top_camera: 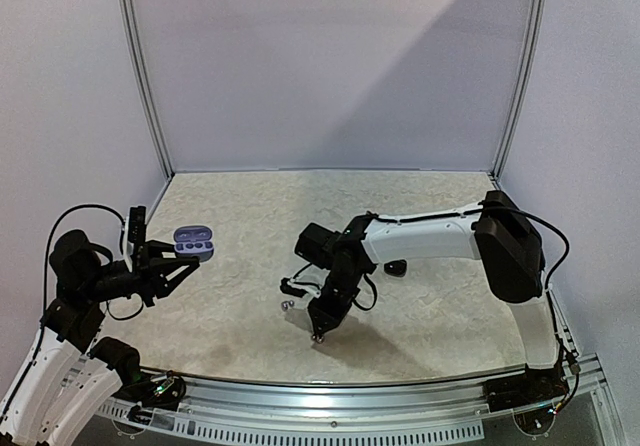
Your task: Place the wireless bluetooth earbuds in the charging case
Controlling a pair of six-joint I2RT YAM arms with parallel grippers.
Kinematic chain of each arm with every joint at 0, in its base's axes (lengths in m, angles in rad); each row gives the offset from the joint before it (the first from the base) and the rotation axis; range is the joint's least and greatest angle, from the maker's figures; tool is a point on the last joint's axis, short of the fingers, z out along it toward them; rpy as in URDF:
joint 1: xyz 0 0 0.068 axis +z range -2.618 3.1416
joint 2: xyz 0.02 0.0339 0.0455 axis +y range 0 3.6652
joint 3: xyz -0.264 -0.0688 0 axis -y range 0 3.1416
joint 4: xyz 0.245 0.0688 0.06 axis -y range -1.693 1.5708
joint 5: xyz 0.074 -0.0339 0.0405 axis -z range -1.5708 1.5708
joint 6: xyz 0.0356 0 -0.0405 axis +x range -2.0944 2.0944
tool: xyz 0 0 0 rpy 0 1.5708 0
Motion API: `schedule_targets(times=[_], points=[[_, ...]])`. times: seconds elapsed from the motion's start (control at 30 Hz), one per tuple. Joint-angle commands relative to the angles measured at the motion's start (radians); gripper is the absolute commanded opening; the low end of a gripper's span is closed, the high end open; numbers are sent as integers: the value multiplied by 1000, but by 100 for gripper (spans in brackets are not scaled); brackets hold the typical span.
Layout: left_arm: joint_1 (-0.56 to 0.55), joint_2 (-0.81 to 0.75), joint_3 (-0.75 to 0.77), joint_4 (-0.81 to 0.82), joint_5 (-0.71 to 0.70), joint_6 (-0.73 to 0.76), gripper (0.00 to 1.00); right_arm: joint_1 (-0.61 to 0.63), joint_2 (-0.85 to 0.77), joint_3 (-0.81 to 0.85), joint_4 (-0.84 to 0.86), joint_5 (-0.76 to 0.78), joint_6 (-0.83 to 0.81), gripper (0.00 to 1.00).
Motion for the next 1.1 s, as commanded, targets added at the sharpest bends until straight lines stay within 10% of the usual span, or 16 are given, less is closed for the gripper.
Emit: schedule_targets(times=[0.0,1.07], points=[[-8,-14,-16,21,4,11,0,15,-39,-7,1,-38,43,22],[-21,-44,-20,13,17,27,0,44,-105,80,-56,22,47,0]])
